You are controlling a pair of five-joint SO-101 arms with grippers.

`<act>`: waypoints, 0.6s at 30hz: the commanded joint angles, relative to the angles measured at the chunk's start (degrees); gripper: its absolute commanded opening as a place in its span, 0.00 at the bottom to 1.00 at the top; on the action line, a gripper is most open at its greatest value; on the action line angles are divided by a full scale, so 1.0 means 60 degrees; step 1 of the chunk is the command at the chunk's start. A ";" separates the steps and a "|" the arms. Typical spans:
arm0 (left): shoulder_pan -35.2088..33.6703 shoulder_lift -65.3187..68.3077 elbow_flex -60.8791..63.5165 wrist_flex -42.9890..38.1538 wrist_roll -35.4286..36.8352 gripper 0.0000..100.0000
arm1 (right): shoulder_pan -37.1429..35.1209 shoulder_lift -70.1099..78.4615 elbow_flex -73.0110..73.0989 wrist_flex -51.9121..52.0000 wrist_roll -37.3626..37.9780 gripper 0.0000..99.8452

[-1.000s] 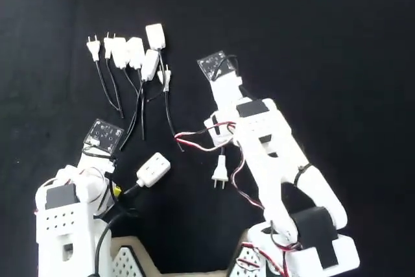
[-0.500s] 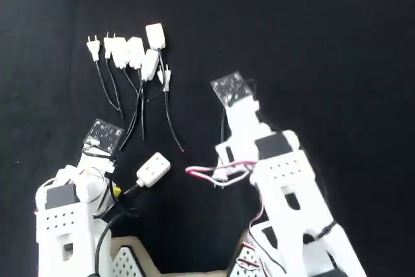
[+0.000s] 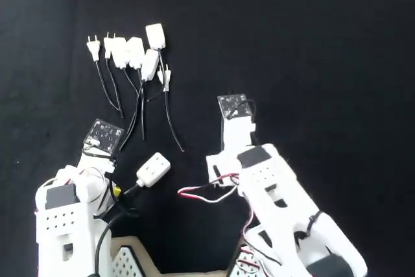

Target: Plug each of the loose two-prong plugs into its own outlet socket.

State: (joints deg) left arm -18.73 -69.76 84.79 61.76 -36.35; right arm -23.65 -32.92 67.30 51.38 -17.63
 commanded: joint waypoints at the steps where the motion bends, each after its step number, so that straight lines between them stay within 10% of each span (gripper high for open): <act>1: 0.0125 -0.0073 -0.0066 -0.0088 -0.0088 0.25 | -0.0147 0.0535 0.0022 -0.0908 -0.0484 0.18; 18: 0.0125 -0.0073 -0.0066 -0.0088 -0.0103 0.25 | -0.1319 0.2982 -0.1121 -0.0645 -0.0747 0.02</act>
State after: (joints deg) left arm -18.73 -69.76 84.79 61.76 -36.35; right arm -27.08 -17.19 62.55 45.41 -21.93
